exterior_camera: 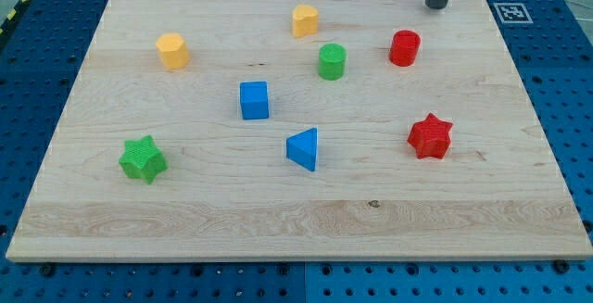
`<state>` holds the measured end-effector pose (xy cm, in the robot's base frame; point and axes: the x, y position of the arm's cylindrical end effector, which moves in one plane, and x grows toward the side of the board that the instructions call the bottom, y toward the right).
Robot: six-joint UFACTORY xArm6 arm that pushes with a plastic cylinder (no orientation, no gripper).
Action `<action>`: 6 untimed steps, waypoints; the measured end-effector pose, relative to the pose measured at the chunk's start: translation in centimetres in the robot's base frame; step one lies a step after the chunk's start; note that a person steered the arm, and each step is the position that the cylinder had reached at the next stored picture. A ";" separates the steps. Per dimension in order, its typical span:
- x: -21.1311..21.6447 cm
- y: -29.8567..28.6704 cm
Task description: Move the red circle to the center right of the board
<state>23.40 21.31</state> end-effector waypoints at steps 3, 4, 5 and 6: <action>-0.1 -0.7; 0.1 -0.9; 1.9 -1.0; 2.3 -2.2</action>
<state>25.69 19.15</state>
